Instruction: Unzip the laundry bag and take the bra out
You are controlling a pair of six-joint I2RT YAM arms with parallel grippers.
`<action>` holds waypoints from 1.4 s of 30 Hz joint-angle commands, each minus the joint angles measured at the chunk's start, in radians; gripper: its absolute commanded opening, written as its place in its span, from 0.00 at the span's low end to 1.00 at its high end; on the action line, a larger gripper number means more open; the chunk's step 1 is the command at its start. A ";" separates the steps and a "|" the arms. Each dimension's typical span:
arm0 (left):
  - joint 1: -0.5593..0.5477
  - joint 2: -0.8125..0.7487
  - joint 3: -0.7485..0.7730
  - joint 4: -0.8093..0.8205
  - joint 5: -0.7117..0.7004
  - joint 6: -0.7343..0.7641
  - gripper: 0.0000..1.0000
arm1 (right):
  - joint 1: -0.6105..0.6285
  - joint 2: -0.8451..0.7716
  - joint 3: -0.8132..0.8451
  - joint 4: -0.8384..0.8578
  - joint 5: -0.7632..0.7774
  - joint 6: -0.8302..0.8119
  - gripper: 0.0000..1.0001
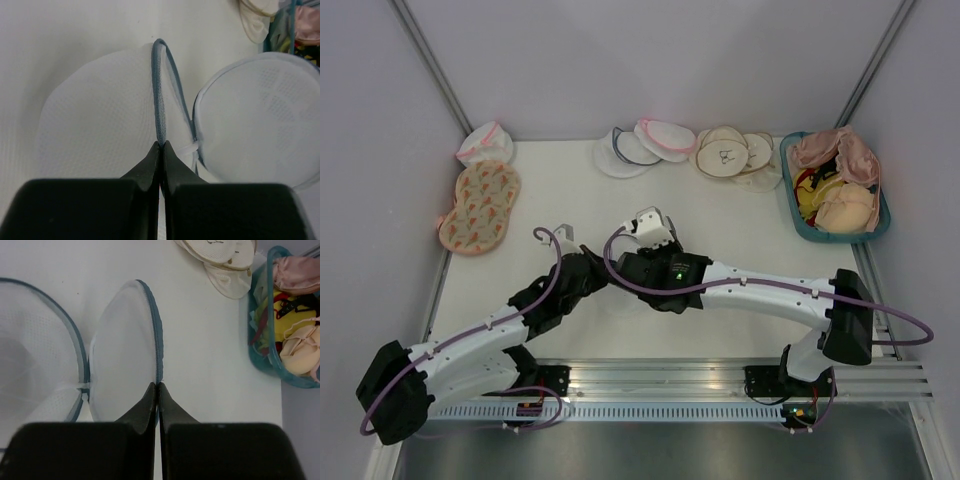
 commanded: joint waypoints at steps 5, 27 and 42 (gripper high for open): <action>0.028 0.095 0.064 0.224 -0.013 0.041 0.02 | 0.052 -0.038 -0.010 0.297 -0.010 -0.334 0.00; 0.073 -0.291 -0.209 0.039 -0.167 -0.339 0.99 | 0.081 0.060 -0.121 0.641 -0.374 -0.667 0.00; 0.073 -0.364 -0.203 0.022 -0.133 -0.263 0.99 | 0.078 -0.093 -0.190 0.679 -0.840 -0.552 0.98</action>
